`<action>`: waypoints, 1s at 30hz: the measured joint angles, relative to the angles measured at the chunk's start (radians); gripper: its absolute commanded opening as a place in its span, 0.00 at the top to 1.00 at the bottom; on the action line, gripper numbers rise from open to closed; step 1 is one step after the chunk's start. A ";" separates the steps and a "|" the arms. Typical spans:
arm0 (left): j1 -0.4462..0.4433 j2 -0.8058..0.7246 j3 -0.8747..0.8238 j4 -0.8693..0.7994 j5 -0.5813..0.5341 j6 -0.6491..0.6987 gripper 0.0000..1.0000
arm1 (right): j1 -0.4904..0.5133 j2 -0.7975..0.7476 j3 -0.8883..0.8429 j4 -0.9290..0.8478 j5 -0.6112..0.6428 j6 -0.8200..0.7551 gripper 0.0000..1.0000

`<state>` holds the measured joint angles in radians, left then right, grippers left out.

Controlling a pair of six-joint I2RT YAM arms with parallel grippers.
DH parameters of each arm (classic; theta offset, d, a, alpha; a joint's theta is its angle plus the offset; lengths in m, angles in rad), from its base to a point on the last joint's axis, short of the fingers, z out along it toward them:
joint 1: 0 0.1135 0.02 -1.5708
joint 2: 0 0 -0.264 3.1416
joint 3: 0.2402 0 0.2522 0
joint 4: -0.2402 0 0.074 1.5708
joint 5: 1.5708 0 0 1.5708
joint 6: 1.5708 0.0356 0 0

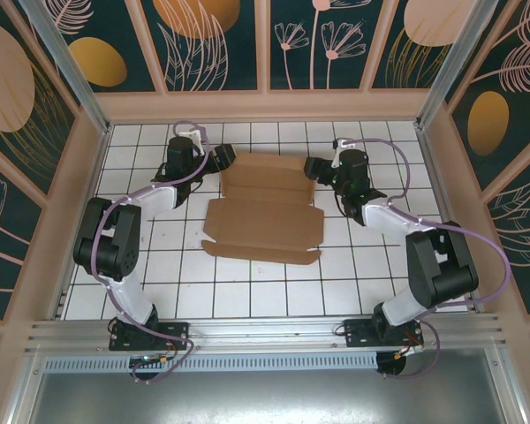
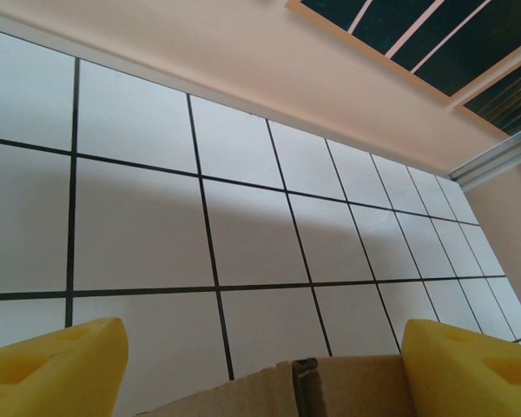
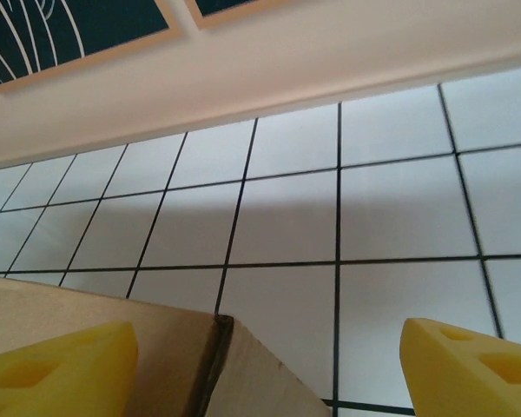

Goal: Fold the paper box

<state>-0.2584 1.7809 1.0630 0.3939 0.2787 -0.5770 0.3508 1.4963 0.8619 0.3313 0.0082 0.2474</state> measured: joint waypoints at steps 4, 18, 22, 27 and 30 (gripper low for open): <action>0.000 -0.101 0.000 -0.067 -0.067 0.013 0.17 | 0.046 -0.087 0.032 -0.016 0.074 -0.132 0.22; 0.000 -0.357 -0.065 -0.202 -0.163 -0.042 0.18 | 0.347 0.131 0.200 -0.079 0.161 -0.911 0.17; 0.000 -0.398 -0.109 -0.227 -0.157 -0.047 0.19 | 0.364 0.227 0.257 -0.098 0.219 -1.006 0.24; 0.000 -0.455 -0.121 -0.249 -0.156 -0.050 0.19 | 0.364 0.313 0.325 -0.084 0.289 -1.067 0.44; 0.000 -0.483 -0.121 -0.249 -0.154 -0.049 0.20 | 0.357 0.349 0.356 -0.076 0.310 -1.082 0.57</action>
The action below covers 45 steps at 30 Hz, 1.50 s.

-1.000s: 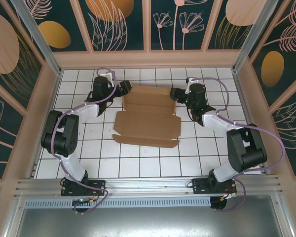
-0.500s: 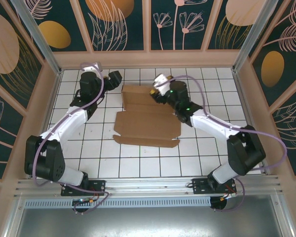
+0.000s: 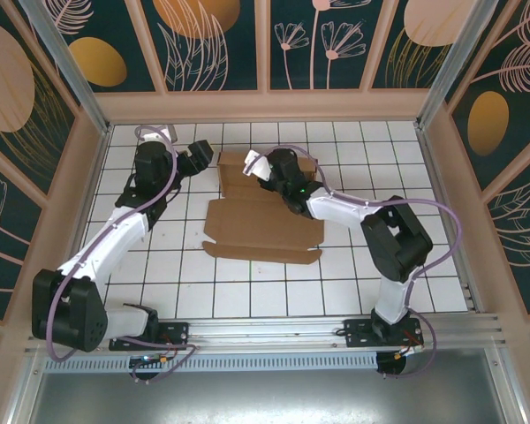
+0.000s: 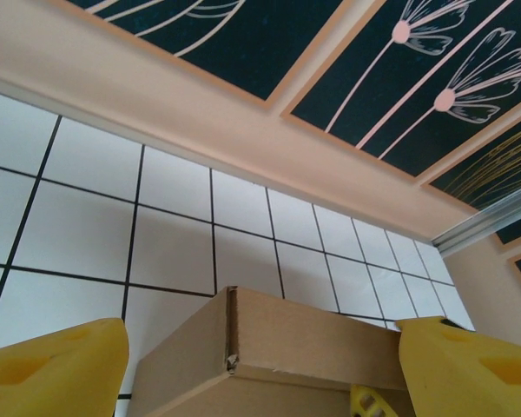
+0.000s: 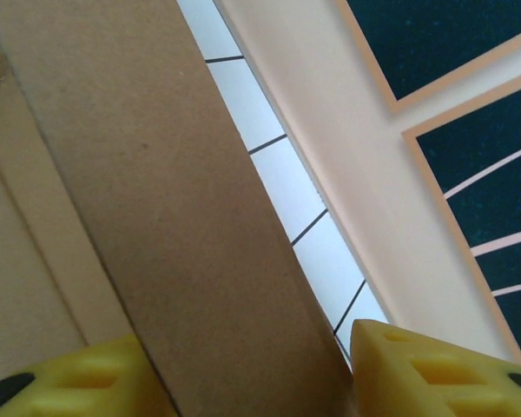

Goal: Fold the paper box

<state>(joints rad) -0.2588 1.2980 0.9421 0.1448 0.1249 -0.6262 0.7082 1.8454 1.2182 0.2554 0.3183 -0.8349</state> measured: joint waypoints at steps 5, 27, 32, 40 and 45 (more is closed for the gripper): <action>0.000 -0.020 -0.005 0.000 0.012 -0.005 0.23 | -0.042 0.048 0.084 -0.023 -0.011 0.032 0.74; 0.000 -0.092 -0.034 -0.006 -0.011 -0.047 0.21 | -0.346 0.124 0.157 -0.422 -0.351 1.040 0.80; 0.000 -0.075 -0.056 0.000 -0.011 -0.061 0.20 | -0.338 -0.005 -0.115 -0.354 -0.376 1.430 0.64; 0.000 -0.074 -0.060 0.003 -0.023 -0.060 0.18 | -0.104 -0.119 -0.251 -0.212 -0.401 1.767 0.36; 0.000 -0.075 -0.060 0.009 -0.037 -0.060 0.17 | -0.085 -0.164 -0.235 -0.193 -0.382 1.642 0.29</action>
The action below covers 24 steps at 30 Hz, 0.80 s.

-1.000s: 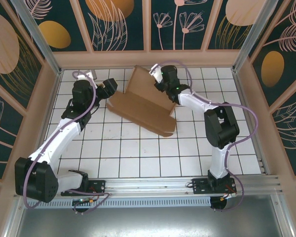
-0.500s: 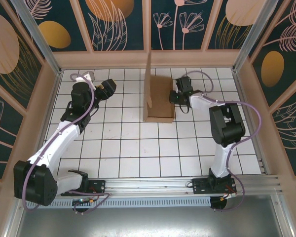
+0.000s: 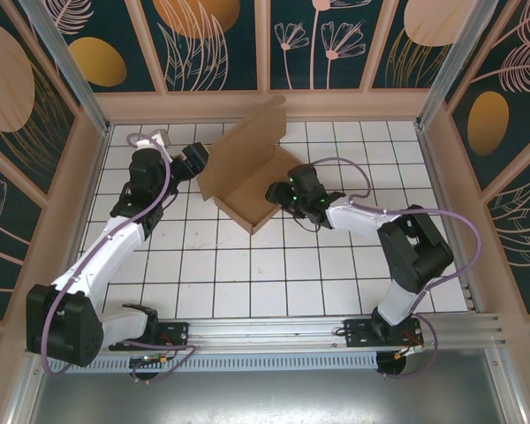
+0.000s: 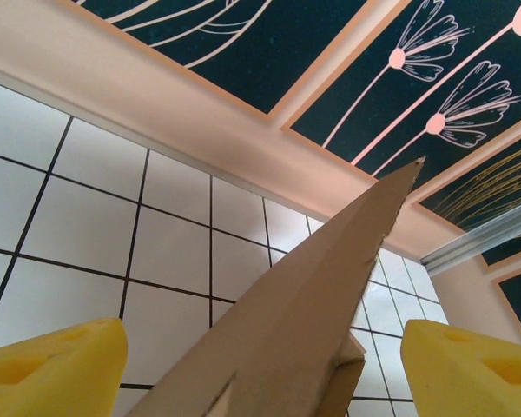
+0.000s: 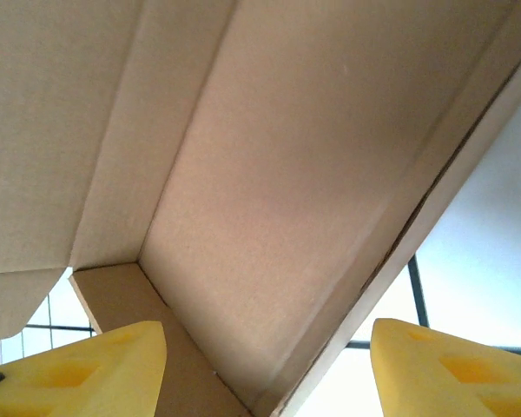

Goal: Fold the paper box

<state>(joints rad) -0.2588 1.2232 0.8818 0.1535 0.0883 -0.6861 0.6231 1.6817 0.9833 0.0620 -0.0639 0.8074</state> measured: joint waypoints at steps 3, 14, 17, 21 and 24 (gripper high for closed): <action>0.000 -0.010 -0.016 0.002 -0.028 0.000 0.17 | -0.026 -0.061 0.003 -0.006 0.072 -0.187 0.28; 0.000 -0.024 -0.040 0.003 -0.150 0.000 0.17 | -0.246 0.123 0.344 -0.069 0.113 -0.715 0.21; 0.000 -0.045 -0.065 0.003 -0.186 0.001 0.17 | -0.263 0.208 0.399 -0.113 0.082 -0.799 0.21; 0.000 -0.051 -0.072 0.003 -0.210 0.004 0.17 | -0.264 0.327 0.509 -0.198 0.010 -0.881 0.23; 0.000 -0.052 -0.076 0.005 -0.222 0.004 0.17 | -0.264 0.412 0.608 -0.260 -0.050 -0.914 0.27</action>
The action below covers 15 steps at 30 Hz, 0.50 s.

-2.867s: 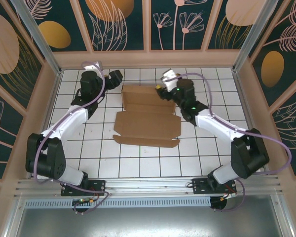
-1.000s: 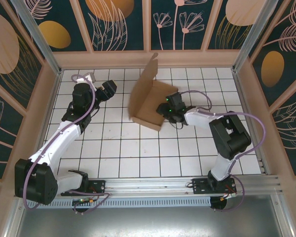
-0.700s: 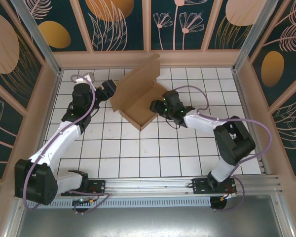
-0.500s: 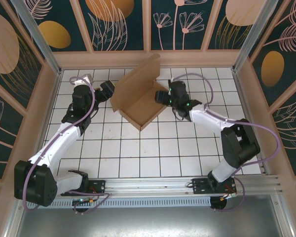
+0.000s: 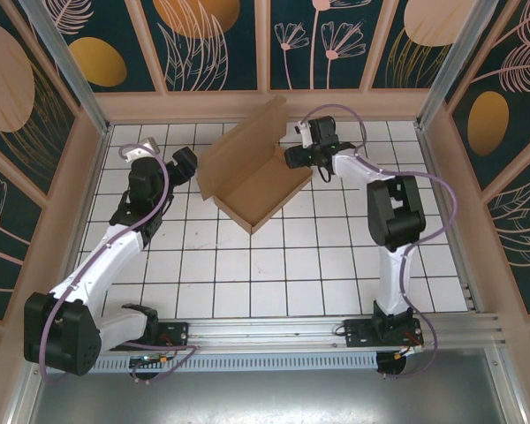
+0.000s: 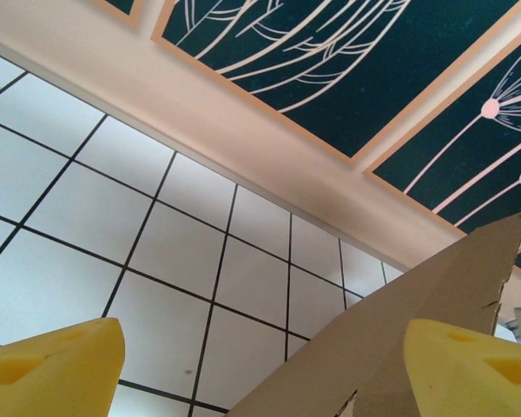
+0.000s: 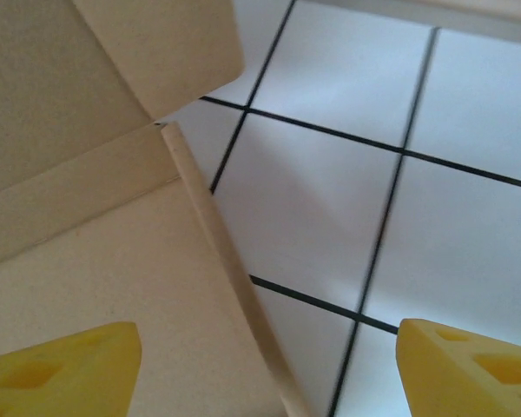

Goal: Fold the paper box

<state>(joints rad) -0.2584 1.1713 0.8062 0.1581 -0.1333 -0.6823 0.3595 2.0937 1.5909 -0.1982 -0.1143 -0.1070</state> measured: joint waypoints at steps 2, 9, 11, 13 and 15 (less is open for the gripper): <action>0.003 0.000 -0.002 0.002 -0.007 0.000 0.18 | 0.000 0.050 0.053 -0.028 -0.020 -0.012 0.34; 0.012 -0.008 -0.002 0.007 -0.010 0.000 0.18 | 0.001 0.149 0.116 -0.084 -0.015 0.006 0.61; 0.012 -0.008 -0.002 0.011 -0.010 0.000 0.18 | 0.002 0.153 0.107 -0.089 -0.008 0.007 0.72; 0.012 -0.009 -0.003 0.015 -0.009 0.000 0.18 | 0.004 0.140 0.077 -0.066 -0.007 0.015 0.77; 0.015 -0.009 -0.003 0.020 -0.006 0.004 0.17 | 0.009 0.118 0.026 -0.043 0.002 0.032 0.82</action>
<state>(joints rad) -0.2436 1.1625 0.8036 0.1783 -0.1394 -0.6781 0.3683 2.2120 1.6165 -0.2417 -0.1127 -0.0753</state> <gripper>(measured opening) 0.825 0.209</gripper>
